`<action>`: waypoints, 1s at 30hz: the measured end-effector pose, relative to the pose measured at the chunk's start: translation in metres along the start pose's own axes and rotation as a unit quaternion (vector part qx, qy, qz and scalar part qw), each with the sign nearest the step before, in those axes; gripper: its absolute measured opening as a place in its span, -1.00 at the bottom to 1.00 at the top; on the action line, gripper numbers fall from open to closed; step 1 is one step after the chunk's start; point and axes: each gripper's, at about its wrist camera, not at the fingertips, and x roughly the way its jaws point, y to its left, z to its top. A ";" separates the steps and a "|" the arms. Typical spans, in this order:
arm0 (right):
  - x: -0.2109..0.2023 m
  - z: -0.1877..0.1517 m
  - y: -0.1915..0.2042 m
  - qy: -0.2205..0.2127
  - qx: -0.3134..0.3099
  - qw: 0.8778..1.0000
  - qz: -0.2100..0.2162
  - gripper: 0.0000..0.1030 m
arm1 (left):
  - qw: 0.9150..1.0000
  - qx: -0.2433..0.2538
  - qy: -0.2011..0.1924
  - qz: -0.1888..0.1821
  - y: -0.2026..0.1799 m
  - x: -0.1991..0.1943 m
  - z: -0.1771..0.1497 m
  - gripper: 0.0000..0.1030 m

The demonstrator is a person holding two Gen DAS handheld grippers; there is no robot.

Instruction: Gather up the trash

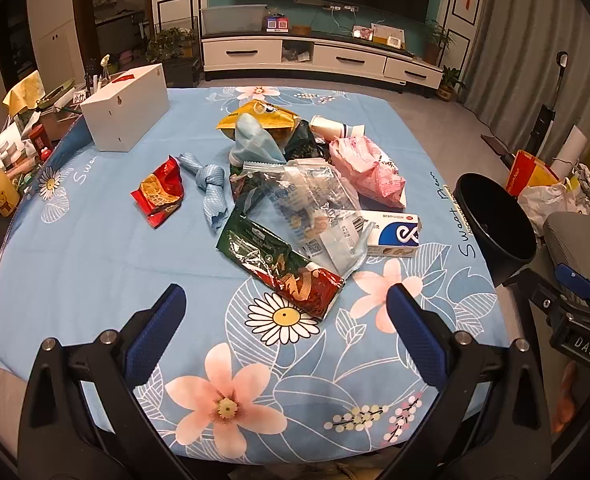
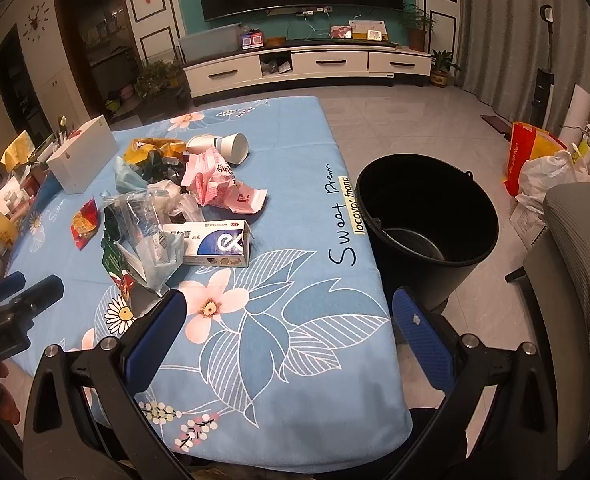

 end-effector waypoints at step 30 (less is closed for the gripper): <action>0.059 0.004 0.035 0.024 -0.034 0.982 0.184 0.95 | 0.989 -0.127 0.022 -0.073 0.050 0.045 -0.022 0.94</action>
